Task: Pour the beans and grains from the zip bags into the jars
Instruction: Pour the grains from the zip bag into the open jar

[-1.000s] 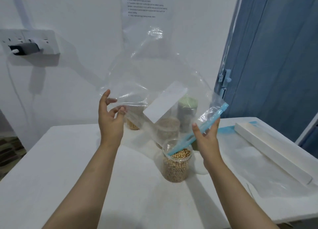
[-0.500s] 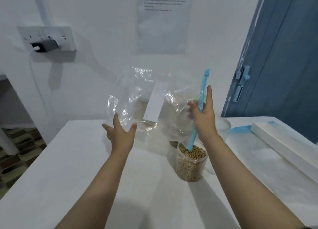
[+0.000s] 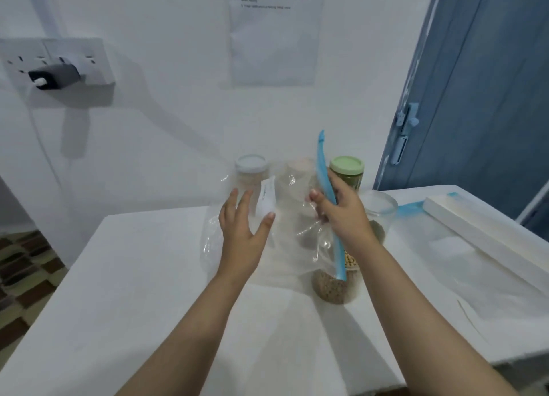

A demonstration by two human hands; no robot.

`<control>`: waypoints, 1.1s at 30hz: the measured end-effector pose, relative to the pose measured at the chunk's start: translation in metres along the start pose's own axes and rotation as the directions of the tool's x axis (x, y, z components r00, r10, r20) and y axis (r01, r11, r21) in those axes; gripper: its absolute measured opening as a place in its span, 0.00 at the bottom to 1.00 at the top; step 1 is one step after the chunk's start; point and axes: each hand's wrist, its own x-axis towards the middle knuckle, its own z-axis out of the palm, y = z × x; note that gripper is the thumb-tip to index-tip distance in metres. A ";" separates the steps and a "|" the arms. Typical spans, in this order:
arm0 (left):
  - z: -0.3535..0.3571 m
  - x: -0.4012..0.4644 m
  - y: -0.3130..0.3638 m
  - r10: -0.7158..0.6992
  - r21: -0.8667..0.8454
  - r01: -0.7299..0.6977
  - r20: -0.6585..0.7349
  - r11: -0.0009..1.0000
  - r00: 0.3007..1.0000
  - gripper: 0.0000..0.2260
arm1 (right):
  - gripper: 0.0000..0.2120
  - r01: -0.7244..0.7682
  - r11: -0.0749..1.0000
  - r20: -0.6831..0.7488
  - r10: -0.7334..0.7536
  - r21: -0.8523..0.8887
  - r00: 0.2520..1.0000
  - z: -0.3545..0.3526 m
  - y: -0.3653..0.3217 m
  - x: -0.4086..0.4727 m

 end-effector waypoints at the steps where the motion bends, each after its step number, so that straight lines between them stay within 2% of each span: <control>1: 0.001 0.004 0.002 0.017 -0.008 -0.017 0.020 1.000 1.000 0.26 | 0.18 0.000 1.000 0.017 0.000 -0.004 1.000 -0.002 -0.003 0.001; 7: 0.001 0.038 0.003 0.011 0.027 -0.012 0.015 1.000 1.000 0.26 | 0.22 0.029 1.000 0.095 -0.030 0.005 0.995 -0.016 -0.022 -0.001; 11: 0.002 0.043 -0.024 -0.176 0.110 0.174 0.004 0.979 0.984 0.33 | 0.24 0.071 0.997 0.058 -0.071 -0.003 0.996 -0.023 -0.020 -0.012; 13: 0.001 0.041 -0.040 -0.220 0.185 0.218 -0.008 0.958 0.975 0.36 | 0.25 0.077 0.997 0.017 -0.077 0.001 0.997 -0.025 -0.017 -0.016; 18: 0.009 0.036 -0.059 -0.193 0.316 0.180 0.010 0.932 0.981 0.25 | 0.25 0.111 0.993 -0.052 -0.113 -0.044 0.992 -0.030 -0.009 -0.021; 21: 0.016 0.031 -0.072 -0.341 0.414 0.331 -0.052 0.848 0.939 0.31 | 0.24 0.132 0.988 -0.073 -0.137 -0.080 0.988 -0.037 -0.009 -0.017; 24: 0.018 0.027 -0.085 -0.465 0.315 0.462 -0.071 0.829 0.882 0.38 | 0.24 0.137 0.986 -0.033 -0.140 -0.093 0.990 -0.046 -0.008 -0.011; 29: 0.023 0.020 -0.086 -0.346 0.098 0.357 -0.115 0.929 0.931 0.32 | 0.25 0.137 0.984 -0.049 -0.143 -0.114 0.988 -0.053 -0.002 -0.007; 33: 0.023 0.023 -0.080 -0.262 0.190 0.312 -0.249 0.931 0.932 0.27 | 0.25 0.155 0.970 -0.018 -0.161 -0.190 0.987 -0.055 -0.007 0.003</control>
